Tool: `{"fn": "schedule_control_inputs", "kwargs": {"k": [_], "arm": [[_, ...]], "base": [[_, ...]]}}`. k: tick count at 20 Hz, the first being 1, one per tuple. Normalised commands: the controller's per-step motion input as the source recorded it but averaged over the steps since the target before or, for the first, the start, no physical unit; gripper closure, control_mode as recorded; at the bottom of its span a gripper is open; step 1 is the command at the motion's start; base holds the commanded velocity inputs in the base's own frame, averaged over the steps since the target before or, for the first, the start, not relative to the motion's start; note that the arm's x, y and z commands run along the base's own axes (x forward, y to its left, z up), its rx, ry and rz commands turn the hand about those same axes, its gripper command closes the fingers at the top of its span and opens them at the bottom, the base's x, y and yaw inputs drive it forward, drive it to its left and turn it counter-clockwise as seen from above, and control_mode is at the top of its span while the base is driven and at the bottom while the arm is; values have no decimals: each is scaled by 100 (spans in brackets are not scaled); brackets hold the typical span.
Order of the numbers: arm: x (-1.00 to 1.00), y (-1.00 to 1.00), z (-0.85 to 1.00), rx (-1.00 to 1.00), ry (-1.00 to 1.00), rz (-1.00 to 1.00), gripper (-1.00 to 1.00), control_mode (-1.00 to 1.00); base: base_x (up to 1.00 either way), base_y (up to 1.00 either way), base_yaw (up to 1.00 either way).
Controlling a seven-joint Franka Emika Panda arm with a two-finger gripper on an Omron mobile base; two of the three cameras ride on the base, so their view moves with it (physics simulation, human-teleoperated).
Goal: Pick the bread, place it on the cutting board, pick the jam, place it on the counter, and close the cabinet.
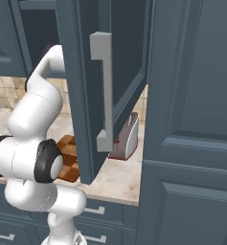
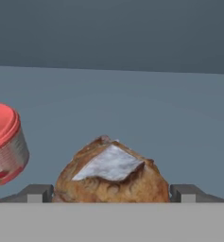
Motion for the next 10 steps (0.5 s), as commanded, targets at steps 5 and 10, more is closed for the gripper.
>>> {"fn": "schedule_control_inputs", "kwargs": {"k": [5, 10], "arm": [[-42, 0, 0, 0, 0, 0, 100, -100], [-38, 0, 0, 0, 0, 0, 100, -100]], "base": [[0, 0, 0], [0, 0, 0]]}}
